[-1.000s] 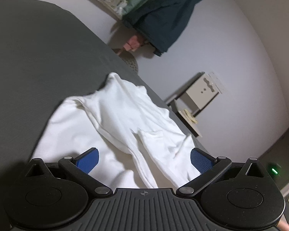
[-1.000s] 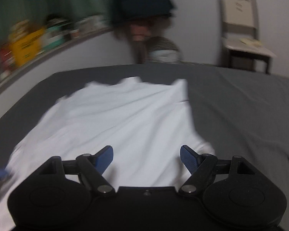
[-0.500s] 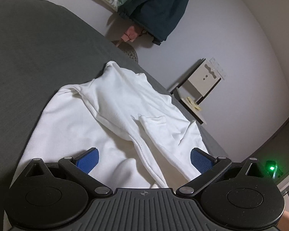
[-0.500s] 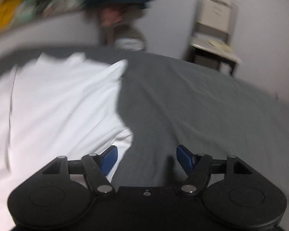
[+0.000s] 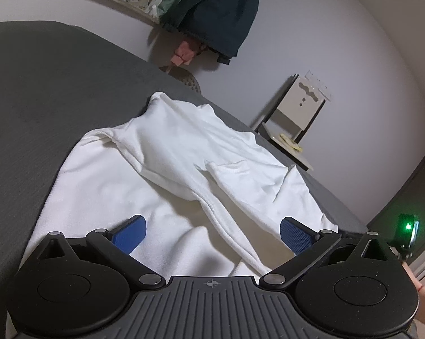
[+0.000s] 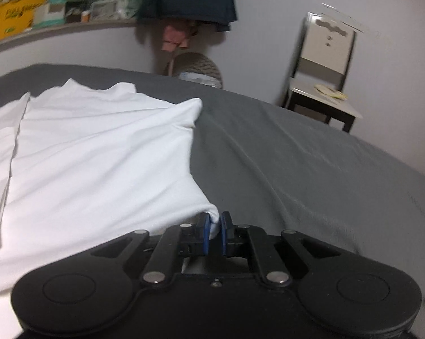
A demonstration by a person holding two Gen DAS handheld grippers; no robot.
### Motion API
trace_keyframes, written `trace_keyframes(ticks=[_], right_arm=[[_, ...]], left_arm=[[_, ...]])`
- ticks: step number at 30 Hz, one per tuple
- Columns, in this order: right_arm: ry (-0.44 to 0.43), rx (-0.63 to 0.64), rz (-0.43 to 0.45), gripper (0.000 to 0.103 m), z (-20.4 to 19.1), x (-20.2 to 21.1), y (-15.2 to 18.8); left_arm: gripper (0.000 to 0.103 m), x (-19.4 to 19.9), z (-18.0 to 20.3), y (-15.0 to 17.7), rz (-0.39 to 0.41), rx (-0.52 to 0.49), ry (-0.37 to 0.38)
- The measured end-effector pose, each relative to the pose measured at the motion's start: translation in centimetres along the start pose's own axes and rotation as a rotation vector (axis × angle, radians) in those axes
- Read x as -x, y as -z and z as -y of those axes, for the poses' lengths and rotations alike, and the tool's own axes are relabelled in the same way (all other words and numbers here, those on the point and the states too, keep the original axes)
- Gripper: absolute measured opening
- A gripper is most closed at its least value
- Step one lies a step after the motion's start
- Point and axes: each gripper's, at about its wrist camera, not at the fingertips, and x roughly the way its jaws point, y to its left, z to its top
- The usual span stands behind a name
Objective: Fold clothes
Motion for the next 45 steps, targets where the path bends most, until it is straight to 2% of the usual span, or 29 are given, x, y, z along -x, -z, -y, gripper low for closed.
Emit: trace_keyframes(ticks=[4, 7, 8, 9, 11, 13, 16, 19, 21, 22, 23, 24, 25, 27, 28, 31, 32, 33, 35, 36, 40, 43, 44, 45], right_arm=[[0.024, -0.132, -0.028, 0.008, 1.8, 0.4, 0.0], [-0.024, -0.184, 0.039, 0.011, 2.9, 1.5, -0.7], [-0.065, -0.192, 0.058, 0.021, 3.0, 1.5, -1.6], [-0.104, -0.202, 0.072, 0.04, 3.1, 1.3, -2.6], [-0.176, -0.235, 0.069, 0.053, 2.9, -0.1, -5.1], [-0.223, -0.267, 0.047, 0.053, 2.5, -2.1, -7.6], [-0.232, -0.325, -0.016, 0.053, 2.2, -5.9, -11.0], [-0.216, -0.392, -0.094, 0.05, 2.8, -9.8, -12.9], [-0.238, -0.436, -0.126, 0.047, 3.3, -11.8, -12.9], [-0.257, -0.46, -0.144, 0.036, 3.5, -12.8, -12.8], [-0.286, -0.482, -0.164, 0.009, 3.6, -13.7, -12.7], [-0.324, -0.495, -0.182, 0.005, 3.5, -14.3, -12.4], [-0.327, -0.475, -0.181, 0.005, 3.4, -14.7, -12.5], [-0.255, -0.382, -0.143, 0.003, 2.9, -15.1, -13.1], [-0.24, -0.384, -0.135, 0.003, 3.2, -15.4, -13.3], [-0.267, -0.478, -0.122, 0.005, 4.7, -15.7, -12.8], [-0.282, -0.485, -0.122, 0.01, 5.3, -15.4, -12.6], [-0.297, -0.479, -0.112, 0.021, 5.8, -14.6, -12.3], [-0.33, -0.466, -0.093, 0.036, 7.1, -13.1, -11.6], [-0.352, -0.454, -0.091, 0.038, 7.9, -12.0, -10.8], [-0.468, -0.431, -0.164, 0.041, 10.0, -8.4, -7.3], [-0.508, -0.415, -0.22, 0.042, 10.2, -6.8, -4.9], [-0.516, -0.406, -0.234, 0.041, 10.0, -6.7, -4.4], [-0.515, -0.39, -0.234, 0.029, 9.8, -6.4, -4.0]], left_arm=[[0.103, 0.1, 0.0, 0.1, 0.005, -0.003, -0.001], [0.103, 0.2, 0.2, 0.3, 0.006, -0.009, -0.008], [0.103, 0.2, 0.2, 0.3, 0.008, -0.011, -0.01], [0.103, 0.2, 0.3, 0.4, 0.009, -0.013, -0.012], [0.103, 0.2, 0.4, 0.4, 0.011, -0.019, -0.016], [0.103, 0.3, 0.4, 0.5, 0.012, -0.018, -0.015], [0.103, 0.4, 0.4, 0.5, 0.014, -0.018, -0.014], [0.103, 0.3, 0.2, 0.5, 0.017, -0.019, -0.008], [0.103, 0.2, 0.1, 0.5, 0.018, -0.017, -0.004], [0.103, 0.2, 0.1, 0.5, 0.019, -0.017, -0.002], [0.103, 0.1, 0.1, 0.5, 0.02, -0.017, -0.001], [0.103, 0.1, 0.0, 0.5, 0.021, -0.017, 0.0], [0.103, 0.1, 0.0, 0.5, 0.022, -0.018, 0.002], [0.103, 0.0, -0.1, 0.5, 0.025, -0.017, 0.007], [0.103, 0.0, -0.2, 0.5, 0.027, -0.014, 0.01], [0.103, -0.1, -0.4, 0.5, 0.031, -0.008, 0.019], [0.103, -0.1, -0.4, 0.4, 0.031, -0.006, 0.02], [0.103, -0.1, -0.4, 0.4, 0.03, -0.006, 0.019], [0.103, -0.2, -0.3, 0.4, 0.029, -0.009, 0.016], [0.103, -0.2, -0.3, 0.3, 0.028, -0.01, 0.015], [0.103, -0.2, -0.1, 0.3, 0.026, -0.012, 0.006], [0.103, 0.0, 0.1, 0.4, 0.025, -0.018, -0.007], [0.103, 0.0, 0.1, 0.4, 0.025, -0.019, -0.01], [0.103, 0.1, 0.2, 0.5, 0.026, -0.02, -0.013]])
